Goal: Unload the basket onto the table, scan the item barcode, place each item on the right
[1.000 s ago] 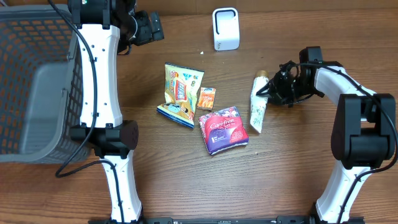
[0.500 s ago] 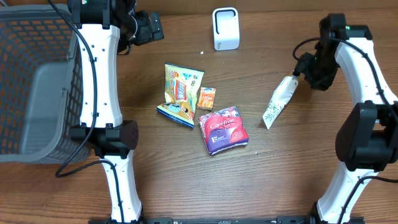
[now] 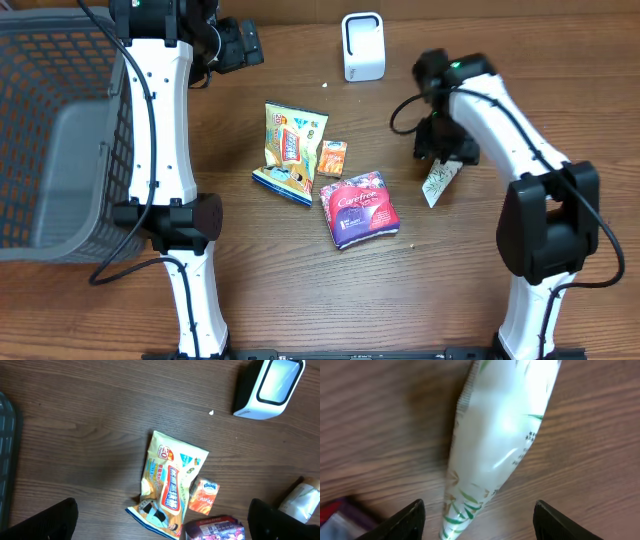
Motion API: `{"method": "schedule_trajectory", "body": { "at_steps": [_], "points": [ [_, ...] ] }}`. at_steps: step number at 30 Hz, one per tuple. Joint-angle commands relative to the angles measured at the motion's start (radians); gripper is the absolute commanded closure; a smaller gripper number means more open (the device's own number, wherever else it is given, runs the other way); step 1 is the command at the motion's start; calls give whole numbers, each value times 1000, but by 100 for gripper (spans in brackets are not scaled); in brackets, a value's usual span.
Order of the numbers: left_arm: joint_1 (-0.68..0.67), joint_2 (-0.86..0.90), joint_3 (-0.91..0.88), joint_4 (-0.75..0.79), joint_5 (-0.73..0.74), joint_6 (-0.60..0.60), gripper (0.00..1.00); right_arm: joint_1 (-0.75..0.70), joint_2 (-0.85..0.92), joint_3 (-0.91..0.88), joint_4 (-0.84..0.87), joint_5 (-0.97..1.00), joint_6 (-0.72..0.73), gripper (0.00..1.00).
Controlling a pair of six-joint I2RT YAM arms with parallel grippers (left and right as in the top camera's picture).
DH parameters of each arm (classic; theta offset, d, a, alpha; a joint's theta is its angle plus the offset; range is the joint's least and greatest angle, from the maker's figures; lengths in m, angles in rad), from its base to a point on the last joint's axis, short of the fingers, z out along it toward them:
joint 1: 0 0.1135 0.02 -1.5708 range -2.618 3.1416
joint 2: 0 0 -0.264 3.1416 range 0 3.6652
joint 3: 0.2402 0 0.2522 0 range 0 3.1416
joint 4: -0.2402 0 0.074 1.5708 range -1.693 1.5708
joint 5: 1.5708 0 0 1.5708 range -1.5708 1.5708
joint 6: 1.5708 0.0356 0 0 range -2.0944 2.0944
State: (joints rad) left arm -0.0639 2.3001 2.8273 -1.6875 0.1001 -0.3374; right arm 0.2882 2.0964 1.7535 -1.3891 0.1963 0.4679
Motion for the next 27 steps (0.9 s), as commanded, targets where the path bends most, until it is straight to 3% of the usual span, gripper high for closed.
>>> {"method": "schedule_trajectory", "body": {
  "at_steps": [1,19,21,22,24,27],
  "points": [
    [1,-10,6,-2,-4,0,0,19,-24,-59,26,112,105,29],
    [1,-9,6,-2,-4,0,0,-53,-20,-269,289,134,142,27],
    [1,-9,6,-2,-4,1,0,-70,-20,-270,293,127,142,34],
    [1,-9,6,-2,-4,0,0,-80,-21,-261,294,126,142,47],
    [1,-9,6,-2,-4,0,1,-87,-21,-238,286,102,118,61],
    [1,-9,6,-2,-4,1,1,-88,-22,-183,269,32,72,75]
  ]
}}
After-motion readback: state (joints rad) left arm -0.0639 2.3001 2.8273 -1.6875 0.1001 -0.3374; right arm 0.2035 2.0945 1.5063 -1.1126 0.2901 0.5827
